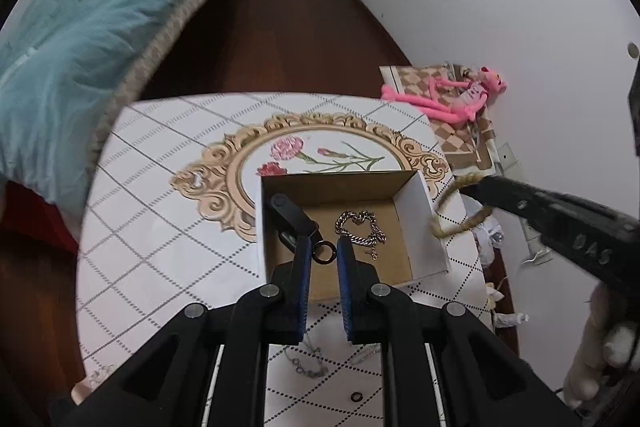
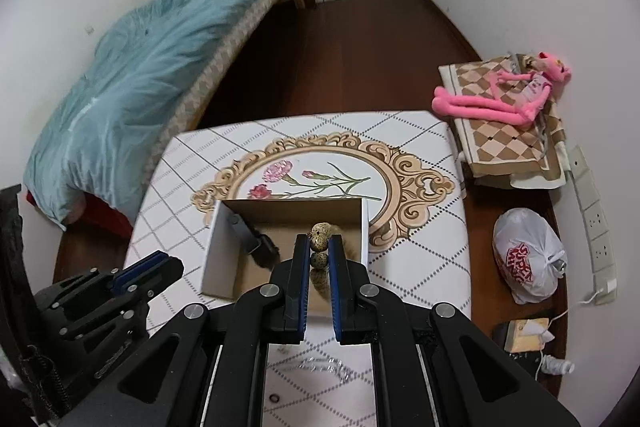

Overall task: Organize jewelry
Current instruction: 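Lower the bead bracelet into the box and open the right gripper while the left drops the ring in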

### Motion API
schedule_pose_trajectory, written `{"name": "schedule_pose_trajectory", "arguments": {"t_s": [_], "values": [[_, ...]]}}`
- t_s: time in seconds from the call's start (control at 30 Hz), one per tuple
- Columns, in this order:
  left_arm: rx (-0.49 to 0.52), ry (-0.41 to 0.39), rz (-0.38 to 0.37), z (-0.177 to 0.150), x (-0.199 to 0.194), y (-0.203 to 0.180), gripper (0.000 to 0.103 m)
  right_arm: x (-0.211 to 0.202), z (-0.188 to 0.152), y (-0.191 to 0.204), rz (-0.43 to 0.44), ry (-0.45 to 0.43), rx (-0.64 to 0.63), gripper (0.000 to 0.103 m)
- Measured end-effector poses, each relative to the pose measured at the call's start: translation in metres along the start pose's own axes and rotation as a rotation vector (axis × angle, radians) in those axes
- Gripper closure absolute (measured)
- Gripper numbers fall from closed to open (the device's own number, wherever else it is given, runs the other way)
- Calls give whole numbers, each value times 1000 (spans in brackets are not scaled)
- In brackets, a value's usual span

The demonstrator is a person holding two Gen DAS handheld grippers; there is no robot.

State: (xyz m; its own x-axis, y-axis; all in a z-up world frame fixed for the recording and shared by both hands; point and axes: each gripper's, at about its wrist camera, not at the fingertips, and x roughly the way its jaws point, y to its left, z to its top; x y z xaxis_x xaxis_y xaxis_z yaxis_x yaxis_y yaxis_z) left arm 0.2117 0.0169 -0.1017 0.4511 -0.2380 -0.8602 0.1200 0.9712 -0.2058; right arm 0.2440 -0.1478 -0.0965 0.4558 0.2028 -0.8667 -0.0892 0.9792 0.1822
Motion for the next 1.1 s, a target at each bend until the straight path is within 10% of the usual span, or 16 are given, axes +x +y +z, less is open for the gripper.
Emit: {"name": "schedule_pose_trajectory", "arguments": {"t_s": [0.6,0.67,0.73,0.77,0.93,1.1], "values": [[-96,213,-51,56,79,13,90,95,19,-25,41,231,44,93],[-91,208,-30,58,79,15,80,94,18,-24,40,230,33,93],[-83,202,16,59,78,17,37,91,18,-23,26,228,18,91],[-87,188,23,60,75,19,32,89,18,-22,22,223,12,88],[-92,154,98,54,60,30,29,74,20,-19,-6,189,-3,56],[-75,105,188,39,47,35,2,66,9,-17,-112,168,-20,14]]}}
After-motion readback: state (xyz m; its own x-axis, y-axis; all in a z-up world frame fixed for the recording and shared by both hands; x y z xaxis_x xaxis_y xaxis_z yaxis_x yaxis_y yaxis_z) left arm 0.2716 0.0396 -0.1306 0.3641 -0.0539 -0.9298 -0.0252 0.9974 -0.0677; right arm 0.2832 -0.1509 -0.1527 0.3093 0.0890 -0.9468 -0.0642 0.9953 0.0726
